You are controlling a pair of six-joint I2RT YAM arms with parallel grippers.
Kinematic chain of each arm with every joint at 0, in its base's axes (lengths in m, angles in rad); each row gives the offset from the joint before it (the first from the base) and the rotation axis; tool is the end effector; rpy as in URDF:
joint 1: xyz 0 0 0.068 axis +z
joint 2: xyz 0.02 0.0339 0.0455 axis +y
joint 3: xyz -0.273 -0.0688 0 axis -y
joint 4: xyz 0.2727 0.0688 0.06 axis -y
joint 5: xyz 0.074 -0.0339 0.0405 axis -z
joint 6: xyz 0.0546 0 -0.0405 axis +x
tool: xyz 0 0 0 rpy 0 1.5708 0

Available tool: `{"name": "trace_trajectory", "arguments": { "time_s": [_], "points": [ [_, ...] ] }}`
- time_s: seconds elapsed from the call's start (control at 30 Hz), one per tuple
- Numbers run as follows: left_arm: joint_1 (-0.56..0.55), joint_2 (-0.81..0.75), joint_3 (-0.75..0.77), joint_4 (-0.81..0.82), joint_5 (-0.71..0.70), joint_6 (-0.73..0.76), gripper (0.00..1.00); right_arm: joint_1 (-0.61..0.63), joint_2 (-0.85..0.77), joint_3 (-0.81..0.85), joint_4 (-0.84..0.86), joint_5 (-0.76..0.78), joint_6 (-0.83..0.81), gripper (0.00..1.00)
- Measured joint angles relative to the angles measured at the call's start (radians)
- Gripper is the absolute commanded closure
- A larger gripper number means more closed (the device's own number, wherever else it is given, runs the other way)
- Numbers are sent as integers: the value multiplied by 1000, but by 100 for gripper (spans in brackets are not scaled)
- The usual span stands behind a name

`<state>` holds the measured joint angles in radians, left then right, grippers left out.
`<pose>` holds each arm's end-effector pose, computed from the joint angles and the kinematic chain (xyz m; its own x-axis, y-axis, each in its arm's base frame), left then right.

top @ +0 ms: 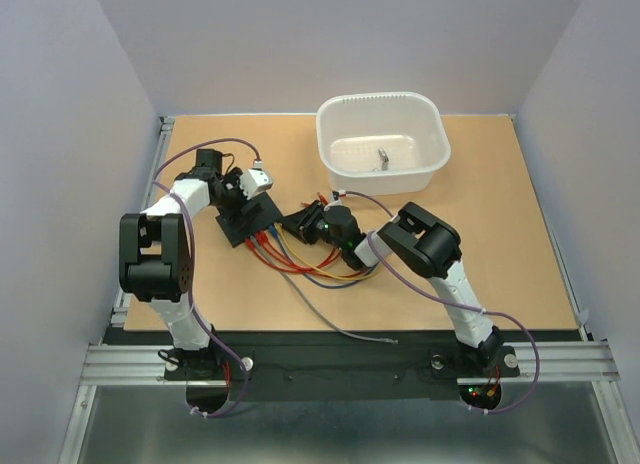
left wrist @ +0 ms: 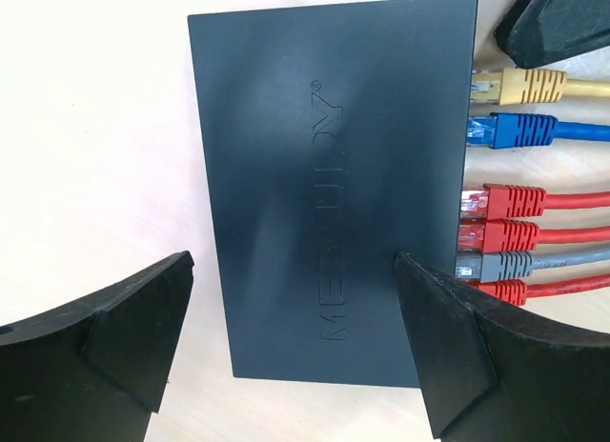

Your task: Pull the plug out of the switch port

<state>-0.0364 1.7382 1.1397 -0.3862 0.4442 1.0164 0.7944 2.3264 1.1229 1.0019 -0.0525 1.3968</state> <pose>0.3917 -0.0377 0.1759 -0.2084 0.7758 -0.5956 0.8502 0.4447 0.2818 0.3392 0.3495 0.0535 -0.7615 0.6283 -0.1593 0.0086 0.2555 0.9668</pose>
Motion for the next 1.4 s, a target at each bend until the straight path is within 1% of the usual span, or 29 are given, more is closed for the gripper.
{"name": "trace_trajectory", "arguments": {
  "time_s": [0.1, 0.17, 0.3, 0.5, 0.73, 1.4],
  "points": [
    [5, 13, 13, -11, 13, -1, 1, 0, 0, 1, 0, 0, 3, 62],
    [6, 19, 18, -14, 23, -2, 1, 0, 1, 2, 0, 0, 4, 64],
    [8, 22, 20, -14, 32, -5, 1, 1, 5, 11, -6, -12, 13, 66],
    [11, 26, 21, -9, 43, -15, 1, 0, 11, 23, -15, -24, 18, 65],
    [12, 32, 24, -3, 52, -31, 1, -1, 11, 32, -34, -38, 21, 67],
    [12, 50, 37, 8, 75, -54, 1, -8, 31, 105, -132, -105, 26, 66]
  ]
}}
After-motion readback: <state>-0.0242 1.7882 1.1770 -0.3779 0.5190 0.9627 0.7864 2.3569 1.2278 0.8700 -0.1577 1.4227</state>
